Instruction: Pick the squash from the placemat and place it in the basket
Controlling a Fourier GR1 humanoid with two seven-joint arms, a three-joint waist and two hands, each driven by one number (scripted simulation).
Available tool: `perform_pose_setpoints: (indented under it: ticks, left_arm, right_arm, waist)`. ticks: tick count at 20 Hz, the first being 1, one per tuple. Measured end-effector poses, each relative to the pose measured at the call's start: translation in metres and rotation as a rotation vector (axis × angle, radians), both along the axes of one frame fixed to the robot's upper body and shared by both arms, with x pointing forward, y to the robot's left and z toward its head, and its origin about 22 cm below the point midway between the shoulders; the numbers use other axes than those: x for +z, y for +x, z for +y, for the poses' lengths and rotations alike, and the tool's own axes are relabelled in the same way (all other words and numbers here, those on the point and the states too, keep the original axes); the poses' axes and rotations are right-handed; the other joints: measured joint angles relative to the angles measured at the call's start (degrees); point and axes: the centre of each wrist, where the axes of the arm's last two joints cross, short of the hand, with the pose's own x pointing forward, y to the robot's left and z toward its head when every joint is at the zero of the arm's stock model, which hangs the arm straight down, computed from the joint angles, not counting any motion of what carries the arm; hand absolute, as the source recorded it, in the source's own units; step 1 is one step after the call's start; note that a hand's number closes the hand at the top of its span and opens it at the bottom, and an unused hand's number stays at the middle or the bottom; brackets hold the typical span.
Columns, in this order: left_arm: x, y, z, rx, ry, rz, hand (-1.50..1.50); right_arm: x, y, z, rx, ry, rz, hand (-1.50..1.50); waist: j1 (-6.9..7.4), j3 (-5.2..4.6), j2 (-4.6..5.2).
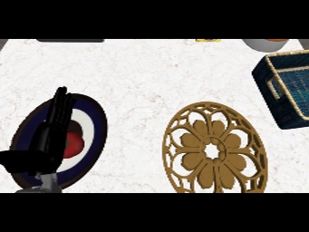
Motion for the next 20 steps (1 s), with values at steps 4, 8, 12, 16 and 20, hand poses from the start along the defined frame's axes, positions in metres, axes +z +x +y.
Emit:
perform_pose_setpoints:
  ticks: [4, 8, 12, 16, 20]
  left_arm:
    - [-0.002, 0.003, 0.001, 0.002, 0.001, 0.003, 0.0]
    - [-0.004, 0.0, 0.001, -0.003, 0.001, 0.002, 0.0]
    - [-0.001, -0.002, -0.001, 0.002, 0.003, 0.0, 0.0]
    - [-0.001, -0.003, 0.0, 0.003, 0.001, 0.001, 0.0]
    - [-0.003, -0.004, -0.001, 0.006, -0.003, 0.001, 0.0]
  right_arm:
    - [-0.017, 0.012, -0.011, 0.002, -0.035, 0.022, 1.5]
    - [-0.026, 0.026, -0.019, 0.003, -0.026, 0.041, 1.5]
    - [-0.044, 0.033, -0.031, 0.002, -0.007, 0.043, 1.5]
    - [-0.053, 0.043, -0.043, -0.005, 0.018, 0.048, 1.5]
    - [-0.068, 0.048, -0.05, -0.05, 0.041, 0.053, 1.5]
  waist:
    - [-0.06, 0.0, 0.01]
    - [-0.06, -0.01, -0.02]
    - [-0.03, 0.02, -0.01]
    - [0.0, 0.0, -0.01]
    - [0.04, 0.0, 0.01]
